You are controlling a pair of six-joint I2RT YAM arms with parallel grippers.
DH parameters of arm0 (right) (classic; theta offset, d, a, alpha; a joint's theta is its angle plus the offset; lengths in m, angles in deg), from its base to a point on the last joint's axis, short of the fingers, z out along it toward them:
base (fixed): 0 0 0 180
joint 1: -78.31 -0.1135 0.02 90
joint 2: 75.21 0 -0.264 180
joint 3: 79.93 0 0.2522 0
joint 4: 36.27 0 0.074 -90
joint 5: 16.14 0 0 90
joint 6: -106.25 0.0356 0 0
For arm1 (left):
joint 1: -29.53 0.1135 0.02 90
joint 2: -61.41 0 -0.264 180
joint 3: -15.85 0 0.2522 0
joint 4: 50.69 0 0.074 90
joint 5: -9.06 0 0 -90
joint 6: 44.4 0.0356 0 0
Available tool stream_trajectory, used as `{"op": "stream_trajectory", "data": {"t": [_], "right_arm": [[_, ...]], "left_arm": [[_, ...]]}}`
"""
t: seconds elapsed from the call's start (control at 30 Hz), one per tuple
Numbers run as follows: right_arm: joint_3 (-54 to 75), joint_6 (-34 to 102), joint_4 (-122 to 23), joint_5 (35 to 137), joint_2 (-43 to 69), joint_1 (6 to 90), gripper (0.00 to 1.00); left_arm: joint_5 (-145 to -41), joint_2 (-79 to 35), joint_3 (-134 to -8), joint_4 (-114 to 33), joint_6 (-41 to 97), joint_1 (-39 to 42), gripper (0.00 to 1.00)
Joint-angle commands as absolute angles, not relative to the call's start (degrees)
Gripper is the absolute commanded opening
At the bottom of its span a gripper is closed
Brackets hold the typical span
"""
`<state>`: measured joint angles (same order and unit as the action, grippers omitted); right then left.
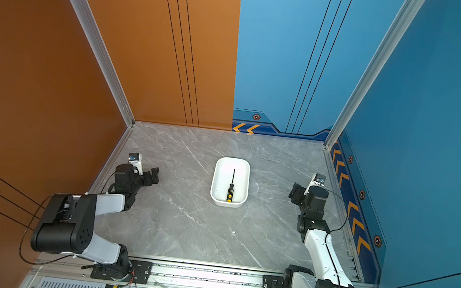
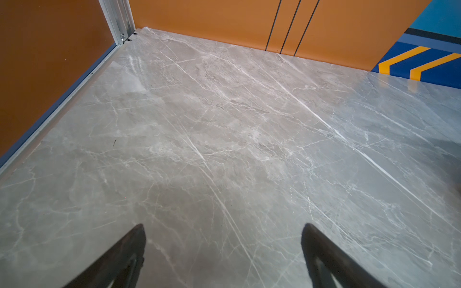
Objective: Put the screwdriver in the bin
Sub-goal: Reset both arms
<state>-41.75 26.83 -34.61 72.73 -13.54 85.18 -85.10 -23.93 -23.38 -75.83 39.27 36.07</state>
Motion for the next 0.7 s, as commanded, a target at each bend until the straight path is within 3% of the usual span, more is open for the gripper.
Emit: {"op": "stream_trajectory", "data": {"t": [0.0,0.1,0.23,0.43,0.5,0.67], "right_arm": [[-45.3,25.1,-15.0,73.4,-6.7,85.5,0.82],[-46.6,25.1,-4.8,73.7,2.0,83.4,0.83],[-48.5,20.8,10.6,65.7,14.1,76.9,0.86],[-44.7,19.0,0.2,63.9,12.5,75.3,0.92],[-45.3,19.4,3.7,64.5,13.8,75.7,0.99],[-44.9,19.3,1.9,64.3,13.2,75.7,1.0]], "left_arm": [[-87.7,-24.1,-22.5,-81.3,42.5,34.6,0.98],[-84.0,-26.9,-20.8,-86.0,46.8,30.2,0.98],[-81.6,-28.2,-18.4,-92.3,46.1,30.3,0.98],[-77.9,-28.3,-19.1,-91.1,45.1,30.0,0.98],[-77.9,-28.3,-19.1,-91.2,45.1,30.1,0.98],[-77.9,-28.3,-19.1,-91.2,45.0,30.1,0.98]]}}
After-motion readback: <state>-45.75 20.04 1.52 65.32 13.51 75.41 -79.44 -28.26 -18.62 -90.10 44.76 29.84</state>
